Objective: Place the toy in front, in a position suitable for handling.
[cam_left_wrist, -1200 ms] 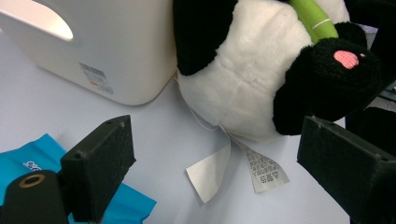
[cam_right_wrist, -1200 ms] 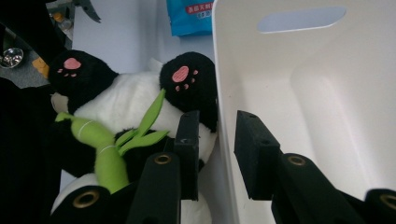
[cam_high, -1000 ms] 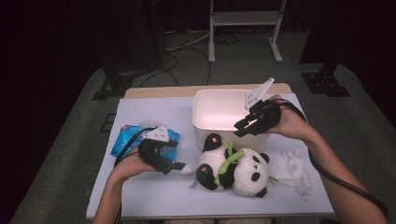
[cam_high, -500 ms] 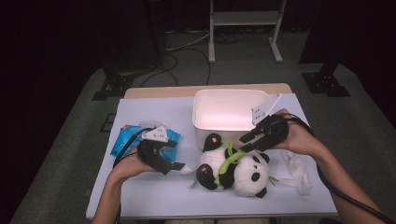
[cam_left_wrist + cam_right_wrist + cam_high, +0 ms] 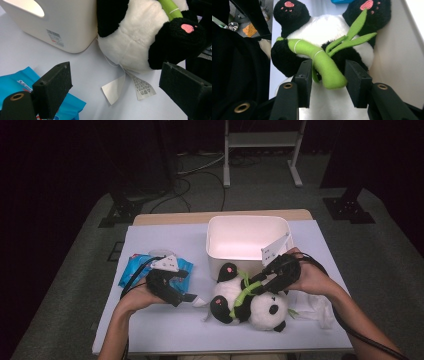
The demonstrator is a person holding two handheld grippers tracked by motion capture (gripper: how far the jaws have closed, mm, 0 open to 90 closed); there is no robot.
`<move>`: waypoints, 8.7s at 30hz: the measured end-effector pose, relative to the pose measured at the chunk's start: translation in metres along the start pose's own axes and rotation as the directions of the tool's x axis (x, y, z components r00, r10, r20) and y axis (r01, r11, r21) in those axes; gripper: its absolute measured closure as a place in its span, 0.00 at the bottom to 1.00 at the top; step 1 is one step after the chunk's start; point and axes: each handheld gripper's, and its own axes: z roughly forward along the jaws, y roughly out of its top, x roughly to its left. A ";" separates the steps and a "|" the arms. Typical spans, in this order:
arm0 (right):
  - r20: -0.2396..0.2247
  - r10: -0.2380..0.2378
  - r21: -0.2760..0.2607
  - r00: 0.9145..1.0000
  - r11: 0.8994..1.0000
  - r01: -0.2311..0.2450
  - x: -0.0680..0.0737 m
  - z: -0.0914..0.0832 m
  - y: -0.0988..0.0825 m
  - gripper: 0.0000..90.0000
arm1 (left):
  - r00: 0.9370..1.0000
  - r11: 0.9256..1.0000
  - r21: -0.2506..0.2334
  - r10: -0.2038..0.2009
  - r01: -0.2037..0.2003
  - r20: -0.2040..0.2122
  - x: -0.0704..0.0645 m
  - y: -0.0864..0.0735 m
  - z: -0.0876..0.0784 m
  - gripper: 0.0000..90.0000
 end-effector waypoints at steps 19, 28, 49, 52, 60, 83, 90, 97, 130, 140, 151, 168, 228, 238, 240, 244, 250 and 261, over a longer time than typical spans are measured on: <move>-0.004 -0.016 0.015 1.000 1.000 0.016 0.006 -0.005 0.008 0.85 | 1.000 1.000 -0.004 -0.006 0.006 -0.004 0.001 -0.001 -0.002 0.11; -0.006 -0.038 0.032 0.999 0.999 0.038 0.008 -0.008 0.017 0.85 | 1.000 1.000 -0.007 -0.009 0.009 -0.008 0.003 -0.003 -0.004 0.11; 0.025 -0.060 0.036 0.998 0.998 0.059 0.010 -0.038 0.037 0.86 | 1.000 1.000 -0.013 -0.028 0.028 -0.013 0.008 -0.007 -0.005 0.11; 0.031 -0.057 0.031 0.998 0.998 0.056 0.010 -0.045 0.041 0.86 | 1.000 1.000 -0.014 -0.024 0.024 -0.014 0.009 -0.007 -0.006 0.11; 0.063 -0.067 0.017 0.996 0.998 0.066 0.014 -0.060 0.051 0.86 | 1.000 0.999 -0.024 -0.026 0.026 -0.001 0.010 -0.007 -0.006 0.11; 0.174 -0.089 -0.003 0.981 0.996 0.090 0.020 -0.126 0.089 0.86 | 0.999 0.999 -0.037 -0.033 0.033 0.019 0.018 -0.007 -0.003 0.11; 0.189 -0.076 -0.009 0.979 0.997 0.079 0.011 -0.141 0.098 0.86 | 0.999 0.999 -0.037 -0.037 0.038 0.016 0.019 -0.008 -0.005 0.11; 0.196 -0.067 -0.012 0.978 0.997 0.071 0.000 -0.149 0.106 0.86 | 0.999 0.998 -0.043 -0.049 0.049 0.010 0.021 -0.010 -0.007 0.11; 0.212 -0.009 -0.013 0.977 1.000 0.012 -0.057 -0.157 0.128 0.86 | 0.998 0.997 -0.038 -0.060 0.060 0.010 0.021 -0.015 -0.008 0.11; 0.219 0.017 -0.021 0.976 1.000 -0.013 -0.076 -0.154 0.127 0.86 | 0.999 0.998 -0.040 -0.050 0.050 0.018 0.020 -0.014 -0.008 0.11; 0.201 0.047 -0.010 0.978 0.999 -0.046 -0.099 -0.139 0.121 0.86 | 0.999 0.998 -0.045 -0.051 0.051 0.021 0.018 -0.012 -0.008 0.11; 0.169 0.061 0.005 0.984 0.998 -0.063 -0.114 -0.111 0.107 0.86 | 0.999 0.998 -0.047 -0.048 0.049 0.016 0.018 -0.013 -0.009 0.11; 0.072 0.080 0.085 0.994 0.993 -0.086 -0.127 -0.038 0.083 0.85 | 0.999 0.998 -0.044 -0.042 0.042 0.014 0.013 -0.011 -0.011 0.11; 0.058 0.126 0.085 0.990 0.988 -0.131 -0.129 -0.026 0.062 0.83 | 0.999 0.999 -0.031 -0.037 0.037 0.016 0.012 -0.011 -0.008 0.11; 0.059 0.134 0.078 0.989 0.987 -0.138 -0.129 -0.026 0.059 0.82 | 0.999 0.999 -0.031 -0.037 0.038 0.013 0.012 -0.011 -0.008 0.11; 0.059 0.133 0.074 0.989 0.988 -0.137 -0.128 -0.026 0.058 0.80 | 0.999 0.999 -0.029 -0.036 0.037 0.011 0.010 -0.010 -0.008 0.11; 0.067 0.137 0.041 0.988 0.989 -0.140 -0.125 -0.035 0.054 0.76 | 0.999 0.999 -0.024 -0.031 0.031 0.009 0.011 -0.011 -0.008 0.11; 0.077 0.153 -0.003 0.985 0.988 -0.153 -0.117 -0.053 0.049 0.75 | 0.999 0.999 -0.013 -0.034 0.034 0.014 0.015 -0.014 -0.005 0.11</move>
